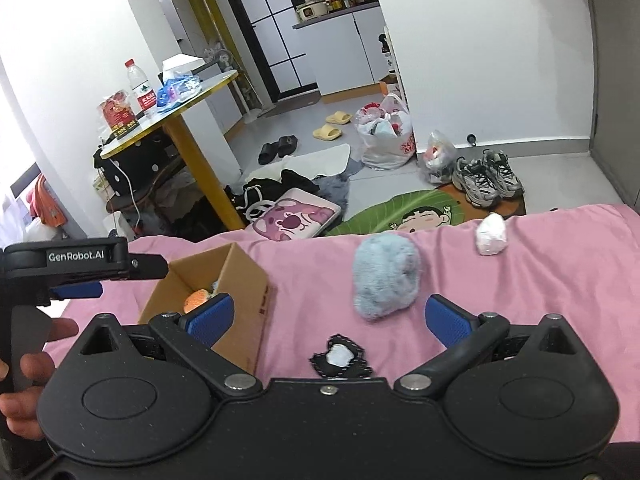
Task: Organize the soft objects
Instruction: 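Withdraw both tools from the box toward the black heart plush and white paper ball, then grasp the black heart-shaped plush with the left tool while the right tool grasps the white paper ball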
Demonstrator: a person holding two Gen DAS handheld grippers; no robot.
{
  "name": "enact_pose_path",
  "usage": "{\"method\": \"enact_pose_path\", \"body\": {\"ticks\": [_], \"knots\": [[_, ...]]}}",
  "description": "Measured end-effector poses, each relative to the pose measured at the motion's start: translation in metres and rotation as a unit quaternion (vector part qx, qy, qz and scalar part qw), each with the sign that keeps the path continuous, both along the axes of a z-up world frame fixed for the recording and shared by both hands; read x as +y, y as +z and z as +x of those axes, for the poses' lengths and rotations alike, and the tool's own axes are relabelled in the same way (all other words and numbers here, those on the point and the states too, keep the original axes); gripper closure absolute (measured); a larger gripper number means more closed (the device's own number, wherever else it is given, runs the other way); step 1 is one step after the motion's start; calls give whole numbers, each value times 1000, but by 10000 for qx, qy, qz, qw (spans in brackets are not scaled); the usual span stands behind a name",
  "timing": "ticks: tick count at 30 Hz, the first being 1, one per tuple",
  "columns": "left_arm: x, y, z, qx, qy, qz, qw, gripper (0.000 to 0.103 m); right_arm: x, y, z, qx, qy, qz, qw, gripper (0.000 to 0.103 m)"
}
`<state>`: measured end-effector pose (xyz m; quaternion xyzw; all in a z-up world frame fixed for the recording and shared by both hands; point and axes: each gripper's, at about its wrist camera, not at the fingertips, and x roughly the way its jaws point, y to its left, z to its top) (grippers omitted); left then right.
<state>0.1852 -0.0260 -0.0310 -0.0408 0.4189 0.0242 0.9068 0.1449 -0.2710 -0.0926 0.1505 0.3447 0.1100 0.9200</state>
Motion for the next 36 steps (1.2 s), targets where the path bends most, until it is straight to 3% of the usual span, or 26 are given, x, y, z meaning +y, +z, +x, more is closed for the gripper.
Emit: {"method": "enact_pose_path", "body": {"ticks": [16,23,36], "knots": [[-48,-21,-14,-5,34,-88,10000,0,-23,-6,-4,222,772,-116,9967,4],[-64,-34,-20,44,4,127,9999,1,-39,-16,-2,381,753,-242,9961,6],[-94,-61,-5,449,-73,93,9989,3,-73,-39,22,668,466,-317,9962,6]]}}
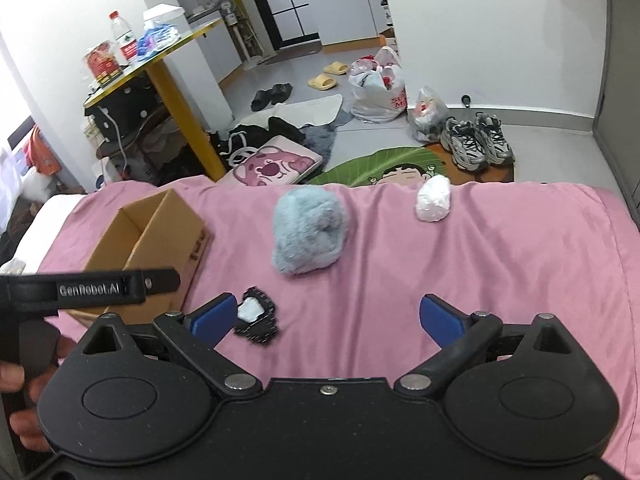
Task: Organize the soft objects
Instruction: 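Grasp the black heart-shaped plush with the left tool while the right tool grasps the white paper ball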
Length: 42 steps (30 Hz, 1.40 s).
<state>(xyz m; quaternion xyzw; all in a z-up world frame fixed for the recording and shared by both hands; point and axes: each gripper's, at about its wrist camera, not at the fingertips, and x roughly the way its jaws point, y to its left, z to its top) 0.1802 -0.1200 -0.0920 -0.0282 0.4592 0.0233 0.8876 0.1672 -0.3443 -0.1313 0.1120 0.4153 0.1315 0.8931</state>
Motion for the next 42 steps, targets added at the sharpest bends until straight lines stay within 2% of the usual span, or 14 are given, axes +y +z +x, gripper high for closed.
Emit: {"method": "enact_pose_path", "body": {"ticks": [9,26,29,32,34,35,36,37,39,40,41,42], "knots": [[-10,-44,25,745,500,-254,9956,12,-19,-17,35,149,-48,-126,9998,9],[-17,-106,77,1606,886,-331,9825,16,-22,-52,109,485,-244,-386,9978,17],[-17,-117,84,1803,1027,-317,9777,26,-21,-56,122,499,-312,-474,9971,17],[-20,-120,86,1874,1115,-268,9756,27,-20,-62,132,484,-392,-607,9962,17],[-23,-119,87,1898,1169,-270,9745,40,-21,-66,140,508,-486,-634,9955,19],[-26,-117,89,1898,1159,-279,9746,46,-21,-67,144,516,-522,-623,9954,22],[-28,-115,91,1895,1143,-257,9749,55,-22,-69,147,516,-566,-623,9951,24],[-31,-114,92,1894,1117,-210,9753,59,-23,-71,151,526,-628,-642,9946,30],[-37,-113,95,1922,1046,-150,9757,62,-25,-75,156,607,-675,-588,9941,46],[-37,-113,95,1935,1022,-140,9757,64,-26,-77,157,657,-671,-539,9941,64],[-38,-112,96,1955,1005,-154,9754,65,-26,-78,158,698,-668,-508,9940,72],[-39,-110,97,1967,985,-205,9753,67,-27,-76,155,648,-676,-485,9944,72]]}}
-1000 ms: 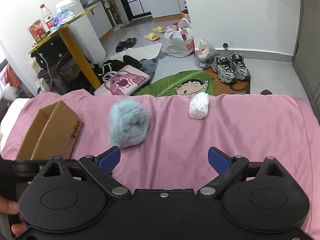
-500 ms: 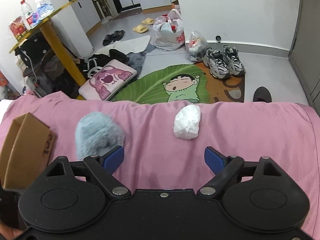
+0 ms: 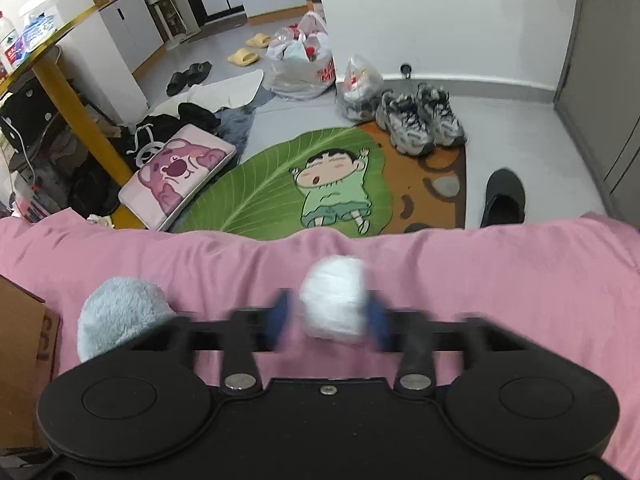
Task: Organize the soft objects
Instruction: 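Carry the black heart plush and white paper ball over the box with both tools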
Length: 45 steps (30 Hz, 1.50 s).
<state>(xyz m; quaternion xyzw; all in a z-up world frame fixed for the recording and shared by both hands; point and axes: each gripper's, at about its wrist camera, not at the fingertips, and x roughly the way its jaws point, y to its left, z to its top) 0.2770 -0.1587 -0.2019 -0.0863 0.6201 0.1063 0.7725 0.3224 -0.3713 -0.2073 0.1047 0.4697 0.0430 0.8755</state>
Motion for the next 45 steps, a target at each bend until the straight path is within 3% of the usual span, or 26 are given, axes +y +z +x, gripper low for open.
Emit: {"method": "enact_pose_path", "body": {"ticks": [8,16,29,45], "knots": [[-12,32,-9,-413,-255,-185,9987,67,1,28,-29,-208,21,3,9998,73],[-20,57,-28,-715,-432,-105,9964,68,2,54,-70,-371,-265,186,9988,73],[-28,130,-42,-1527,-704,-359,9851,67,1,99,-117,-865,-597,386,9937,73],[15,154,-75,-1955,-958,-307,9755,67,44,122,-153,-1061,-615,293,9920,73]]}}
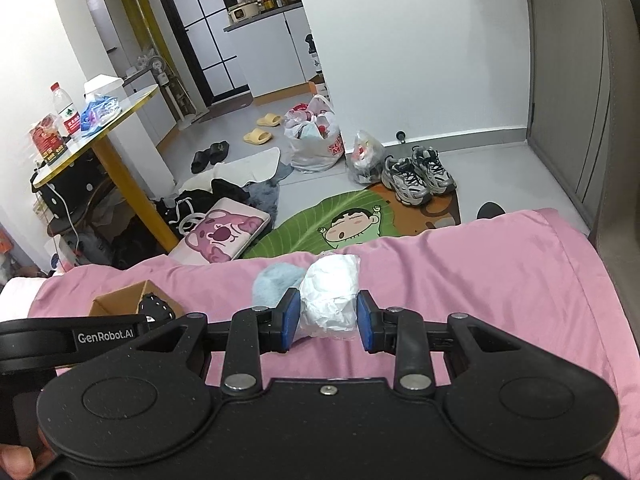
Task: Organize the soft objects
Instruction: 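Carry the black heart plush and white paper ball over the box with both tools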
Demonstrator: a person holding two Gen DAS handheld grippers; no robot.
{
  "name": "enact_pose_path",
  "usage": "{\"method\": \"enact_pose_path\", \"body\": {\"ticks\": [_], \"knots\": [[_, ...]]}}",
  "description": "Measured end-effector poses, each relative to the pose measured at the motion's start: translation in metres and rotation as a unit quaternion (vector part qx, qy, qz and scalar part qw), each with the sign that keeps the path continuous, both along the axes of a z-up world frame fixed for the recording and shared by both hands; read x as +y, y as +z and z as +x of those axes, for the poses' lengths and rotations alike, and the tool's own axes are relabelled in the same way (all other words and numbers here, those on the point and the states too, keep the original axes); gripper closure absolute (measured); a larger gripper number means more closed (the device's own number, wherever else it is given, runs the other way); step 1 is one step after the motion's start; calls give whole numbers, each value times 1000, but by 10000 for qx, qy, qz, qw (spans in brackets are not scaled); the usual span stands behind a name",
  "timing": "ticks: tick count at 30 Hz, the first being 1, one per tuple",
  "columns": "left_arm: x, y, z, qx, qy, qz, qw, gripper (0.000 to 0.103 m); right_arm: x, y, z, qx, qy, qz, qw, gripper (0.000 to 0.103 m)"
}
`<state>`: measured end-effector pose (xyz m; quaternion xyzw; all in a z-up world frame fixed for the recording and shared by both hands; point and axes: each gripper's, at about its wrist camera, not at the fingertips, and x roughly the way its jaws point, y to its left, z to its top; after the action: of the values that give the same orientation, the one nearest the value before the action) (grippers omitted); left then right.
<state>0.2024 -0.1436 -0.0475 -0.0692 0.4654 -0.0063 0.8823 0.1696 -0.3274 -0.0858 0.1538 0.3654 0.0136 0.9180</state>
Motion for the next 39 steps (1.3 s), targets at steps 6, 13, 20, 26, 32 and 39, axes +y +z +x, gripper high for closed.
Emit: {"method": "enact_pose_path", "body": {"ticks": [6,13,20,26,32,39], "knots": [[24,11,-2,-166,-111,32,9998,67,22,7,-5,-78,8,0,10000,72],[65,22,1,-338,42,-24,9994,67,54,17,-6,-167,188,-73,9997,73],[106,28,-1,-395,290,-108,9987,67,85,27,-3,-245,420,-127,9987,72],[138,32,-3,-435,463,-126,9979,67,115,34,-3,-293,644,-112,9974,72],[174,29,-7,-362,666,-168,9970,67,147,38,-1,-307,924,-118,9952,72],[209,16,-9,-264,744,-245,9966,67,179,36,2,-236,1204,-217,9922,72]]}}
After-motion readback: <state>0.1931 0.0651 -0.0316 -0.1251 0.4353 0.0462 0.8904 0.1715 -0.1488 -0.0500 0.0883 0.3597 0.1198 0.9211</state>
